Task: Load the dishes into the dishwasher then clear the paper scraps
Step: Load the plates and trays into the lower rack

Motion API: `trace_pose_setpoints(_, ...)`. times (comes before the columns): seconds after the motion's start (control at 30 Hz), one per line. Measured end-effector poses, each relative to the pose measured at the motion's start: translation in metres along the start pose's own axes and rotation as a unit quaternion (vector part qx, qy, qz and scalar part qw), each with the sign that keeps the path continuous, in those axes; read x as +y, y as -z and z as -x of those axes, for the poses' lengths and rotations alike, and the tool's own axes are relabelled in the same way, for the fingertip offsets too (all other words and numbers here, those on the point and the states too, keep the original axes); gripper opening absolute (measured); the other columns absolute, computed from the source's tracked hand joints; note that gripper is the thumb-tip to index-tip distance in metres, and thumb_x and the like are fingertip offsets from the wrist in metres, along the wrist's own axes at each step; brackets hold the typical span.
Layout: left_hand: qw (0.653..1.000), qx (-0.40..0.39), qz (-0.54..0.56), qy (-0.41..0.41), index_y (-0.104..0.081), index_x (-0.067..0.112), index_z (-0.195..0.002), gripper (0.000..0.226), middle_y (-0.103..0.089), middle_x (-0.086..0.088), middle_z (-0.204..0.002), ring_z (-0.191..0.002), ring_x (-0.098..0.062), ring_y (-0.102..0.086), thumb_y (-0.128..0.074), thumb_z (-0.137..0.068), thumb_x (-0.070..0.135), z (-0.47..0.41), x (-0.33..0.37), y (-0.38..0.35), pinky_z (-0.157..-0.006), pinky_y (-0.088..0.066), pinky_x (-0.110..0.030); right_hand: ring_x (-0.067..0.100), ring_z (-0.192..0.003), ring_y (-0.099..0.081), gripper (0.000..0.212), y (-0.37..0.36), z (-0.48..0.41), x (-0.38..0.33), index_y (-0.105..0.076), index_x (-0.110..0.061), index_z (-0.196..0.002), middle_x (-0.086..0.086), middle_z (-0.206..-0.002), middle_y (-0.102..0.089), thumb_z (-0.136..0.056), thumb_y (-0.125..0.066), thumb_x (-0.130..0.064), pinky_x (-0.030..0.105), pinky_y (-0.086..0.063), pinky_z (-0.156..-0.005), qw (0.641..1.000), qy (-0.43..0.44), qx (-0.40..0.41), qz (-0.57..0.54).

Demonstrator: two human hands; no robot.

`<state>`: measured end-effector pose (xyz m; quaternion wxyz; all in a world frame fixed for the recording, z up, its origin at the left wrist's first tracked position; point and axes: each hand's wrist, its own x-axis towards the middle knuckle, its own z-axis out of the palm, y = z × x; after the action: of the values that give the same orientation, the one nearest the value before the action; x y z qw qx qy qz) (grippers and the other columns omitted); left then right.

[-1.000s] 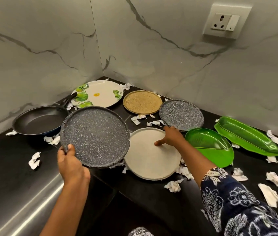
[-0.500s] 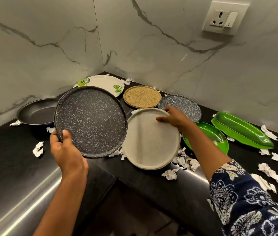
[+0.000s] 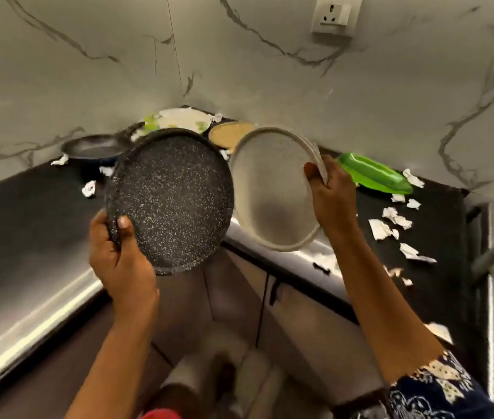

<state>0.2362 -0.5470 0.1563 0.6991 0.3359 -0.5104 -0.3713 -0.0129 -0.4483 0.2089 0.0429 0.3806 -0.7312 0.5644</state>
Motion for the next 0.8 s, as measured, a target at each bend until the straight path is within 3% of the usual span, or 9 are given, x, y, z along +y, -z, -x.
trace_pose_setpoints(0.1, 0.997, -0.064, -0.037, 0.016, -0.055, 0.026, -0.104, 0.02, -0.058, 0.015, -0.091, -0.084, 0.01, -0.049, -0.046, -0.1, 0.009, 0.056, 0.021, 0.029, -0.08, -0.04, -0.013, -0.006, -0.061, -0.05, 0.011, 0.038, 0.07, 0.0, -0.058, -0.015, -0.093, -0.012, -0.068, -0.05, -0.095, -0.051, -0.023, 0.01, -0.033, -0.055, 1.0, -0.01, -0.002, -0.014)
trace_pose_setpoints(0.2, 0.984, -0.148, -0.086, 0.055, -0.059, 0.01, -0.116, 0.022, -0.061, -0.001, -0.103, -0.092, 0.005, -0.053, -0.046, -0.099, 0.017, 0.106, 0.032, 0.063, -0.084, -0.042, -0.012, -0.002, -0.066, -0.051, 0.012, 0.071, 0.142, 0.005, -0.059, -0.015, -0.103, -0.01, -0.076, -0.056, -0.096, -0.051, -0.02, 0.013, -0.037, -0.059, 0.999, -0.047, 0.002, -0.002)
trace_pose_setpoints(0.3, 0.965, -0.208, -0.122, 0.106, -0.06, 0.026, -0.117, 0.023, -0.065, 0.015, -0.106, -0.099, 0.001, -0.058, -0.048, -0.099, 0.018, 0.147, 0.035, 0.089, -0.088, -0.046, -0.016, -0.005, -0.068, -0.054, 0.014, 0.098, 0.215, 0.01, -0.054, -0.022, -0.109, -0.009, -0.08, -0.056, -0.097, -0.049, -0.016, 0.006, -0.038, -0.058, 0.995, -0.099, -0.003, -0.009)
trace_pose_setpoints(0.37, 0.949, -0.242, -0.134, 0.148, -0.061, 0.026, -0.117, 0.025, -0.067, 0.013, -0.105, -0.1, -0.002, -0.06, -0.049, -0.099, 0.013, 0.177, 0.036, 0.103, -0.089, -0.048, -0.019, -0.009, -0.078, -0.056, 0.018, 0.117, 0.267, 0.018, -0.055, -0.021, -0.115, -0.011, -0.09, -0.058, -0.097, -0.049, -0.019, 0.005, -0.041, -0.068, 0.987, -0.158, 0.011, 0.02)
trace_pose_setpoints(0.47, 0.924, -0.296, -0.128, 0.206, -0.061, 0.028, -0.117, 0.028, -0.068, 0.014, -0.104, -0.099, -0.004, -0.063, -0.048, -0.099, 0.012, 0.219, 0.035, 0.122, -0.085, -0.051, -0.018, 0.006, -0.086, -0.055, 0.033, 0.142, 0.338, 0.029, -0.054, -0.018, -0.127, -0.007, -0.102, -0.057, -0.097, -0.048, -0.03, 0.024, -0.042, -0.075, 0.959, -0.274, 0.029, 0.063)
trace_pose_setpoints(0.53, 0.908, -0.328, -0.131, 0.224, -0.06, 0.035, -0.112, 0.031, -0.068, 0.02, -0.098, -0.092, 0.001, -0.063, -0.048, -0.099, 0.01, 0.245, 0.036, 0.135, -0.08, -0.051, -0.014, 0.011, -0.088, -0.053, 0.035, 0.158, 0.385, 0.035, -0.053, -0.02, -0.129, -0.008, -0.103, -0.057, -0.097, -0.046, -0.034, 0.021, -0.037, -0.073, 0.946, -0.308, 0.039, 0.089)
trace_pose_setpoints(0.67, 0.873, -0.4, -0.145, 0.237, -0.06, 0.019, -0.119, 0.027, -0.066, 0.01, -0.102, -0.091, 0.004, -0.06, -0.048, -0.098, 0.008, 0.296, 0.036, 0.166, -0.08, -0.048, -0.011, 0.014, -0.086, -0.058, 0.035, 0.184, 0.476, 0.052, -0.052, -0.021, -0.129, -0.004, -0.103, -0.062, -0.099, -0.041, -0.034, 0.016, -0.041, -0.062, 0.918, -0.364, 0.072, 0.139)
trace_pose_setpoints(0.73, 0.859, -0.421, -0.154, 0.248, -0.06, 0.016, -0.121, 0.027, -0.066, 0.005, -0.102, -0.089, 0.007, -0.06, -0.049, -0.097, 0.007, 0.319, 0.035, 0.18, -0.08, -0.047, -0.013, 0.017, -0.088, -0.059, 0.035, 0.193, 0.517, 0.062, -0.049, -0.02, -0.132, -0.001, -0.106, -0.063, -0.099, -0.04, -0.028, 0.022, -0.047, -0.068, 0.903, -0.391, 0.089, 0.154)
trace_pose_setpoints(0.8, 0.844, -0.442, -0.167, 0.252, -0.06, 0.021, -0.118, 0.027, -0.067, 0.015, -0.096, -0.085, 0.01, -0.058, -0.049, -0.097, 0.006, 0.345, 0.037, 0.191, -0.077, -0.046, -0.011, 0.02, -0.09, -0.059, 0.038, 0.204, 0.554, 0.074, -0.047, -0.017, -0.135, 0.001, -0.108, -0.062, -0.099, -0.04, -0.026, 0.032, -0.05, -0.076, 0.885, -0.419, 0.118, 0.168)
